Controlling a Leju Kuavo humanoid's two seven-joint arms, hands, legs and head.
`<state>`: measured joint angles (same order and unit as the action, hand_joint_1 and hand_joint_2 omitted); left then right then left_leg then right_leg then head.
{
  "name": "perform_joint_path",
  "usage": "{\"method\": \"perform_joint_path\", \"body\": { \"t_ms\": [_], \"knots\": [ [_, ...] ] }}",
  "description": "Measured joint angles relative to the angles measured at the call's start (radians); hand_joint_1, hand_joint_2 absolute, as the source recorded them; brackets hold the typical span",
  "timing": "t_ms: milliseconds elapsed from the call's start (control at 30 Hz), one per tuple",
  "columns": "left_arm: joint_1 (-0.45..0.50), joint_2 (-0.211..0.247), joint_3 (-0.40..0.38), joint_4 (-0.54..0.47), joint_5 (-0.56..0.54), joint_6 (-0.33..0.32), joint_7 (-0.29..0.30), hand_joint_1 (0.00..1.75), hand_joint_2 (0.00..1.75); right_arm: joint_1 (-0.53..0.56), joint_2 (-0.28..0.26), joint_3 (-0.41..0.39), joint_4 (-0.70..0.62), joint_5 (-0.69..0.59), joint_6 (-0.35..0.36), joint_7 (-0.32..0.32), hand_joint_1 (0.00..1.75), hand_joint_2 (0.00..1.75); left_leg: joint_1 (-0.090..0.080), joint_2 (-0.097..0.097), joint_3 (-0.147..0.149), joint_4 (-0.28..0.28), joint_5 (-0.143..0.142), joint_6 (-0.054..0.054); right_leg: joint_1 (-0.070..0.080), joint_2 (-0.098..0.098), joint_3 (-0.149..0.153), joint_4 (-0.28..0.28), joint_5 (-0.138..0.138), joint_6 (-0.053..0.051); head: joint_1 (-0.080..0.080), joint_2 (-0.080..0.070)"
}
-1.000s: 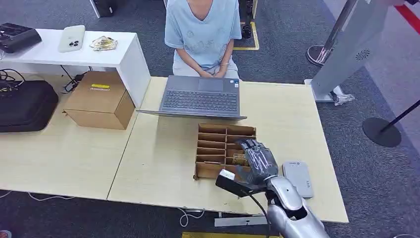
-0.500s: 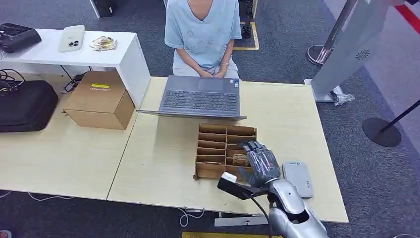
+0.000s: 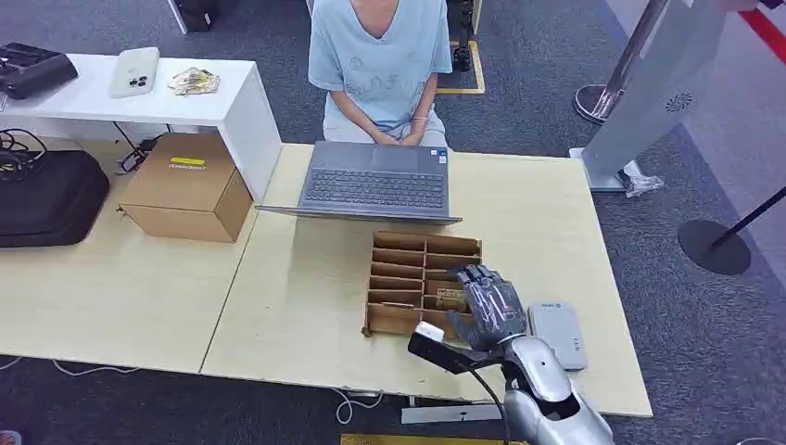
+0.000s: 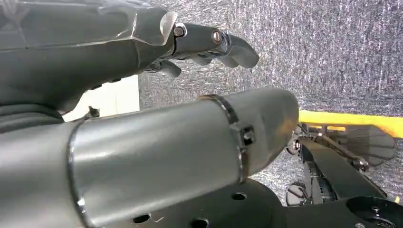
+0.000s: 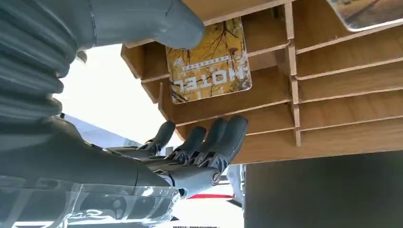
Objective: Pass the card to the sensor for recognition and then transmit it.
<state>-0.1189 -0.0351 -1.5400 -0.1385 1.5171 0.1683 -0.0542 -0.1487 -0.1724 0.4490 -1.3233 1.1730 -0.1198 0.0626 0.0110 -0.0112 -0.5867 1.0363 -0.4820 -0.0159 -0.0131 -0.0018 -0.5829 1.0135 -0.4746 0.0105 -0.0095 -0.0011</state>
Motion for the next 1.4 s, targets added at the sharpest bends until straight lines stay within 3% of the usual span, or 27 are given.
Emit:
{"method": "perform_joint_path", "body": {
  "t_ms": [167, 667, 1400],
  "knots": [
    [0.0, 0.0, 0.0, 0.0, 0.0, 0.0, 0.0, 0.0, 0.0, 0.003, -0.001, -0.005, 0.0, 0.005, 0.0, 0.0, 0.72, 1.75, 0.0, 0.0, 0.0, 0.0, 0.0, 0.0, 0.0, 0.0, 0.0, 0.0, 0.0, 0.0, 0.0, 0.0],
    [0.0, 0.0, 0.0, 0.0, 0.0, 0.001, -0.001, 0.0, 0.0, 0.009, -0.006, -0.008, -0.002, 0.01, -0.007, -0.003, 0.59, 1.75, 0.0, 0.0, 0.0, 0.0, 0.0, 0.0, 0.0, 0.0, 0.0, 0.0, 0.0, 0.0, 0.0, 0.0],
    [0.0, 0.0, 0.0, 0.0, 0.012, 0.01, -0.001, 0.0, 0.0, 0.016, -0.006, -0.008, -0.013, 0.026, -0.011, -0.01, 0.59, 1.75, 0.0, 0.0, 0.0, 0.0, 0.0, 0.0, 0.0, 0.0, 0.0, 0.0, 0.0, 0.0, 0.0, 0.0]
  ]
}}
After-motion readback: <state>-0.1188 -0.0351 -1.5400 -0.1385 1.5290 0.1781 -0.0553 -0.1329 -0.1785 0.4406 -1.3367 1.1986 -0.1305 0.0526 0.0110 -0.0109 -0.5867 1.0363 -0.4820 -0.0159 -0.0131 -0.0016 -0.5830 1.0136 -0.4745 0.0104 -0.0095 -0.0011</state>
